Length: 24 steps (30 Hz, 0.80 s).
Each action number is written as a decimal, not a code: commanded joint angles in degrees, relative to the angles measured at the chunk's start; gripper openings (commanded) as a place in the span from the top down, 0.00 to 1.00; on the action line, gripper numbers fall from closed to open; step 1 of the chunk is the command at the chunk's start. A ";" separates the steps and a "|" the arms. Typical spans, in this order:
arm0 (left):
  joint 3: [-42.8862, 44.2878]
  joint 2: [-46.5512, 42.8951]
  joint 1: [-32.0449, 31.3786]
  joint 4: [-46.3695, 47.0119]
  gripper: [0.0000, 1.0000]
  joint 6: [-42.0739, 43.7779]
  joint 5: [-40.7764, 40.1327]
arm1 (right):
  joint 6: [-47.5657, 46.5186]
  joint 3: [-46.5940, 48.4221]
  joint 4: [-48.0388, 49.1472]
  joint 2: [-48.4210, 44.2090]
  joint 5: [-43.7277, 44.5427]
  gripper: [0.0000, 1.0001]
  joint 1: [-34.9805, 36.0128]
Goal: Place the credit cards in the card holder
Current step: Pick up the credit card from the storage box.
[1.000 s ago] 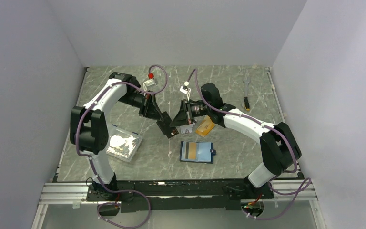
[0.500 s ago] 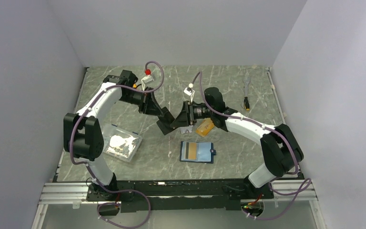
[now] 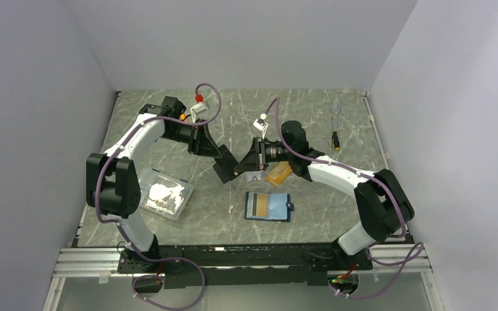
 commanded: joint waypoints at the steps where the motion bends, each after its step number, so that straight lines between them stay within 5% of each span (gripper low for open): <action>1: -3.13 -5.49 0.19 11.91 1.00 -8.73 -2.08 | -0.13 0.12 1.97 -1.73 0.32 0.88 -0.17; 6: -5.91 -8.82 0.28 20.63 1.00 -15.81 -4.86 | -2.31 -1.13 -2.29 -2.84 2.52 0.83 -0.14; 11: -4.85 -7.77 0.21 18.59 1.00 -14.81 -4.21 | -1.99 -1.44 -2.33 -3.07 3.48 0.80 -0.27; 17: -5.71 -8.08 0.21 19.05 1.00 -15.15 -4.36 | -0.11 -1.45 -0.04 -3.26 3.60 0.99 -1.47; 24: -5.32 -6.70 0.28 19.99 0.98 -15.96 -7.45 | 0.99 -4.98 1.61 -5.32 3.52 1.00 -2.94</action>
